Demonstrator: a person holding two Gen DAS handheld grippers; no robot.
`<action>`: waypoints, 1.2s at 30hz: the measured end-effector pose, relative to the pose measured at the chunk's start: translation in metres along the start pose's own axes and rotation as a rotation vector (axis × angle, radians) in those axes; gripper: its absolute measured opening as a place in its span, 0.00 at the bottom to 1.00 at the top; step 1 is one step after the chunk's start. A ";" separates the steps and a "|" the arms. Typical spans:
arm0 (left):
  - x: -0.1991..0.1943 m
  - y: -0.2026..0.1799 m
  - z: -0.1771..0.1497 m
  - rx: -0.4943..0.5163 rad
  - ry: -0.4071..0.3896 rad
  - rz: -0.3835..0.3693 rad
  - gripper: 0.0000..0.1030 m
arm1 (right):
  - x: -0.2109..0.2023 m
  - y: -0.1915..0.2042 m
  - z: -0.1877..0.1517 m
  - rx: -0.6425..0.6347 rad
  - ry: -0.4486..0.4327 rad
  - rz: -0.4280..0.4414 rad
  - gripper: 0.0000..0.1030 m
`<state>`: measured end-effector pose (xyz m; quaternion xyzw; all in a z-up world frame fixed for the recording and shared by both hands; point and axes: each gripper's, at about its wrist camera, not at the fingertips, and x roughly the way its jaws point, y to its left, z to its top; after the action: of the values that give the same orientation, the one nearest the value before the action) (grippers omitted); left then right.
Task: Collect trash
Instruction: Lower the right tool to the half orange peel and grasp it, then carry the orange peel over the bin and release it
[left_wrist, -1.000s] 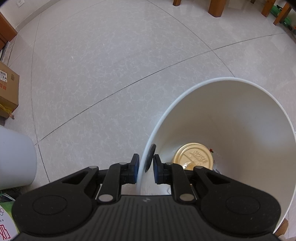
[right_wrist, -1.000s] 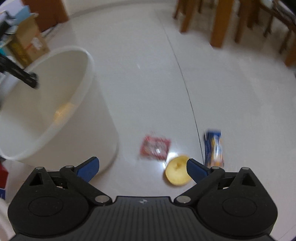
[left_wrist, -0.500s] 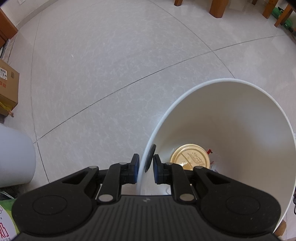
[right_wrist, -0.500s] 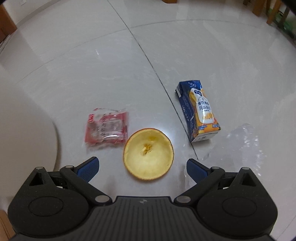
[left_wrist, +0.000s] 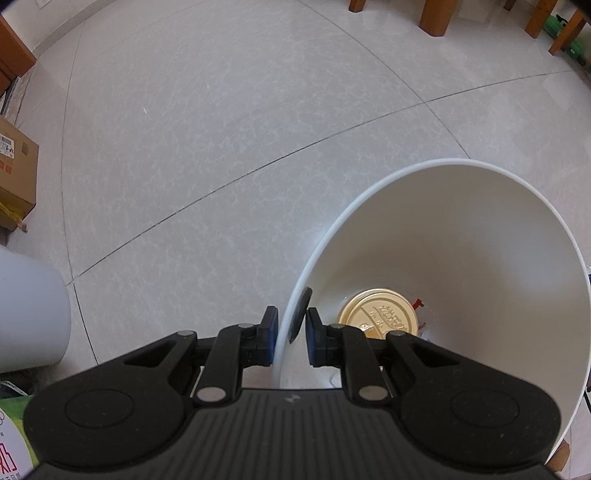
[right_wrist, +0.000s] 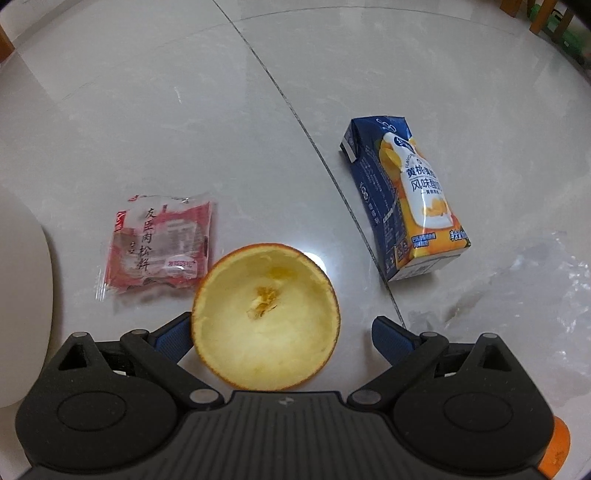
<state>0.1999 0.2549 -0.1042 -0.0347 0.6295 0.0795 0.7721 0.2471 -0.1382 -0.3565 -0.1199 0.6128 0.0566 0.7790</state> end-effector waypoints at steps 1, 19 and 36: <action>0.000 0.000 0.000 0.000 0.000 0.001 0.14 | 0.000 0.000 0.000 0.004 -0.002 0.007 0.95; 0.000 -0.003 0.002 0.006 -0.001 0.007 0.14 | -0.038 0.010 0.005 -0.049 0.050 0.029 0.72; -0.001 -0.007 -0.001 0.014 -0.004 0.020 0.14 | -0.237 0.054 0.022 -0.336 0.027 0.061 0.72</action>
<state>0.2002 0.2482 -0.1040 -0.0229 0.6286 0.0828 0.7730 0.1973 -0.0665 -0.1288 -0.2304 0.6086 0.1800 0.7376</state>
